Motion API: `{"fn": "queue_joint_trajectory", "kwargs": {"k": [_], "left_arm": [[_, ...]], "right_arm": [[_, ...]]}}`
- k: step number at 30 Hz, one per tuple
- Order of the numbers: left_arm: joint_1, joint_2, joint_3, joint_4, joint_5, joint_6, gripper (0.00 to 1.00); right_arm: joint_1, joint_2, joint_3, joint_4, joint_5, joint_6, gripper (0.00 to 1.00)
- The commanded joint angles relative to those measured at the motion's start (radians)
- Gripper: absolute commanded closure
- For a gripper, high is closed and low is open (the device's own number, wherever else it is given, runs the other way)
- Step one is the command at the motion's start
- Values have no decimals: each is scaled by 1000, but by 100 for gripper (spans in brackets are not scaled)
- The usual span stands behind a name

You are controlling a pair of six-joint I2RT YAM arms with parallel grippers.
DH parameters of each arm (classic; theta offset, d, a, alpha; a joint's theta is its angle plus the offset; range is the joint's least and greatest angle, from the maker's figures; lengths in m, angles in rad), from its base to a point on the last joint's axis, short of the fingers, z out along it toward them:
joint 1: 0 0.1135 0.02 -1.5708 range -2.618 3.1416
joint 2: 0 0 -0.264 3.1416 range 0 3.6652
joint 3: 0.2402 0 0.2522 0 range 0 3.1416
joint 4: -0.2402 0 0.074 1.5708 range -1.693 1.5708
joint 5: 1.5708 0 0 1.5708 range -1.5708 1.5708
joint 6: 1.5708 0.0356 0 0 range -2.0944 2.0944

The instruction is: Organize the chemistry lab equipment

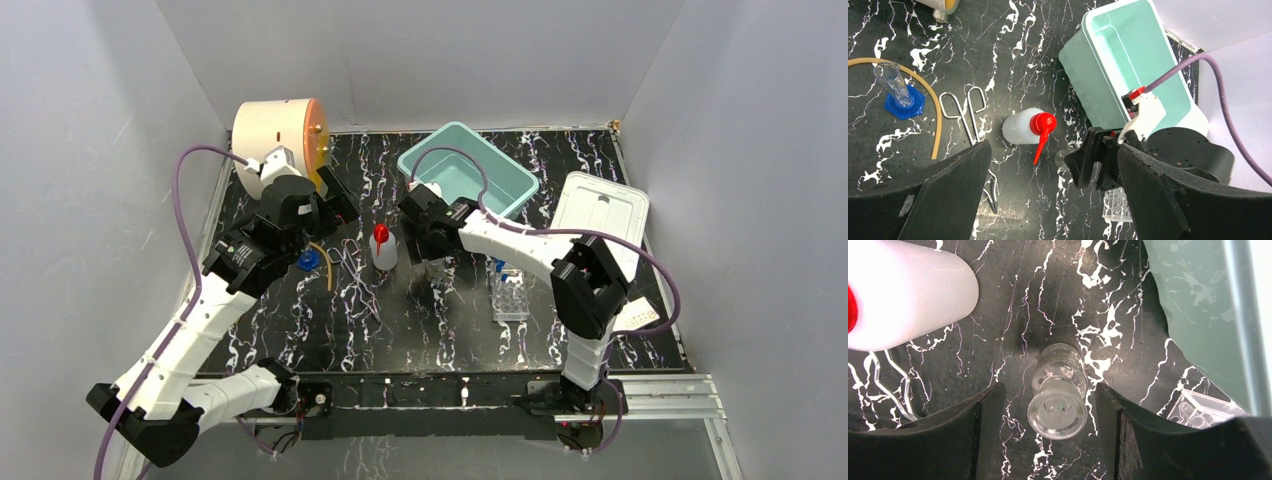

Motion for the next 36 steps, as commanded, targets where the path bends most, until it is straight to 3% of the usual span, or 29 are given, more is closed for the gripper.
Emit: {"fn": "queue_joint_trajectory", "kwargs": {"k": [1,5,10,14,26,36], "left_arm": [[6,-23,3,-5,-15,20,2],[7,-20,2,-8,-13,26,2],[8,-13,2,-6,-6,41,2],[8,-10,-4,-2,-2,45,2],[12,-22,-34,12,9,39,2],[15,-47,-40,-2,-16,38,2]], "right_arm": [[1,25,0,59,-11,21,29],[2,51,-5,62,-40,28,40],[9,68,4,10,-8,22,30],[14,74,-4,-5,-5,5,28],[40,61,20,-36,7,2,58],[43,-52,203,-156,-16,-45,59]]}}
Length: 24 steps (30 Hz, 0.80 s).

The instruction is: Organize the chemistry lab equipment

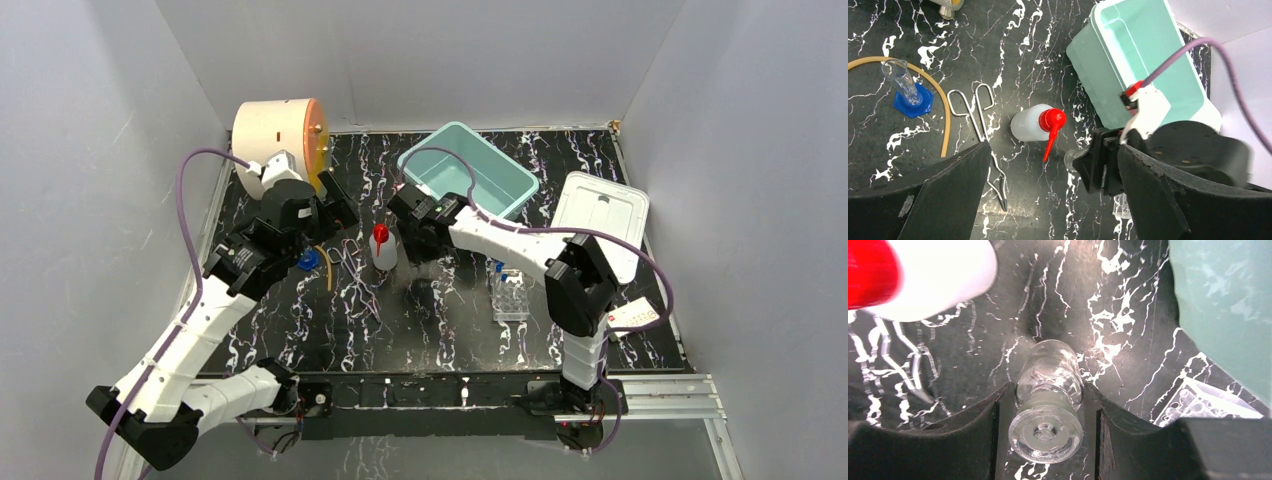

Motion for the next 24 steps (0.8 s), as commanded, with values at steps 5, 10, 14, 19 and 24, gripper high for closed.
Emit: {"fn": "queue_joint_trajectory", "kwargs": {"k": [5,10,14,19,24], "left_arm": [[9,-47,-6,0,-51,6,2],[9,-51,-1,1,-53,6,2],[9,-50,-1,1,-47,9,2],[9,-43,-2,1,-34,11,2],[9,-25,6,1,-8,28,2]], "right_arm": [[-2,-172,219,-112,17,-34,59],[-54,-204,340,-131,41,-43,59],[-139,-190,440,-130,31,-79,59],[-265,-130,514,-124,5,-138,59],[-381,-56,545,-114,-34,-176,59]]}}
